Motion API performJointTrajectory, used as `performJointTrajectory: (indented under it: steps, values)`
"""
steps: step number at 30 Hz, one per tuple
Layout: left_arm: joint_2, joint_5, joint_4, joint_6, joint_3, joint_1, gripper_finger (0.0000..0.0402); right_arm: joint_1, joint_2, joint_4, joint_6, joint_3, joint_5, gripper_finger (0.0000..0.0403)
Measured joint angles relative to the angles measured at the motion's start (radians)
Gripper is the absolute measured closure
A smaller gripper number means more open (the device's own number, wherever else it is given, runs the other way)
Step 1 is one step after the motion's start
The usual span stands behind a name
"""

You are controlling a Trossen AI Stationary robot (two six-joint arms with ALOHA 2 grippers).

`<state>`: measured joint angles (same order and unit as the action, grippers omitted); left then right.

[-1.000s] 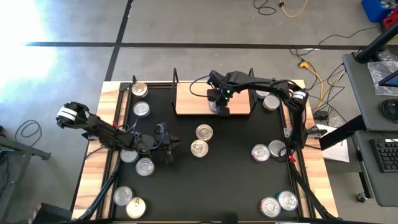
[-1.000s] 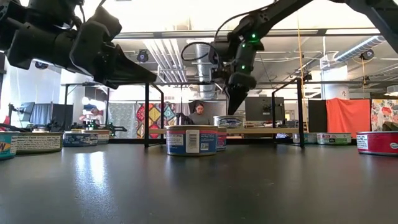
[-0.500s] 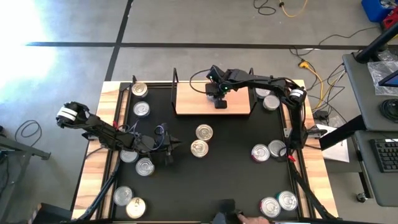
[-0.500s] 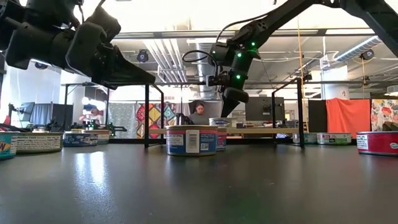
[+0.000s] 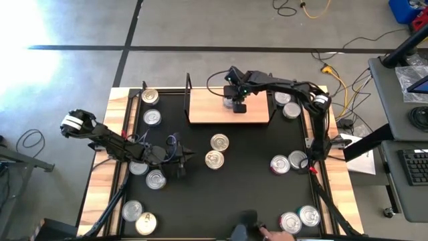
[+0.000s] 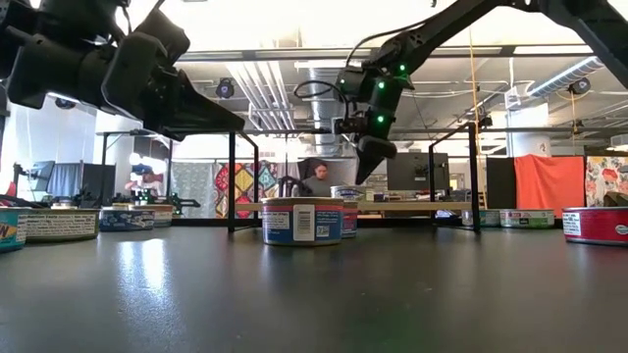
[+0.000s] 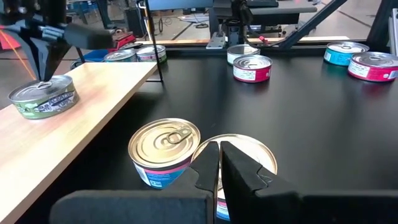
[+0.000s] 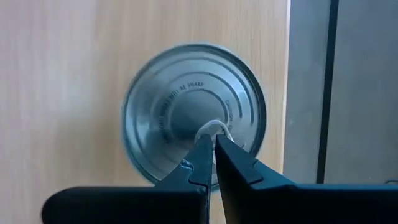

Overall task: Stack canned seafood by type on shelf
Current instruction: Put the green tuna can on the shelf

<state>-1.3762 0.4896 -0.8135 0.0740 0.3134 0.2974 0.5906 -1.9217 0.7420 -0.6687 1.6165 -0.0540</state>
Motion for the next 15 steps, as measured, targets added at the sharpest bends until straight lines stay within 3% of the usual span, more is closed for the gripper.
performJointTrajectory:
  steps: [15]
  values:
    - [0.000,0.001,0.002,-0.005,0.000,0.008,0.0402,0.021,-0.037,-0.094,-0.028,0.000,-0.052,0.0390]
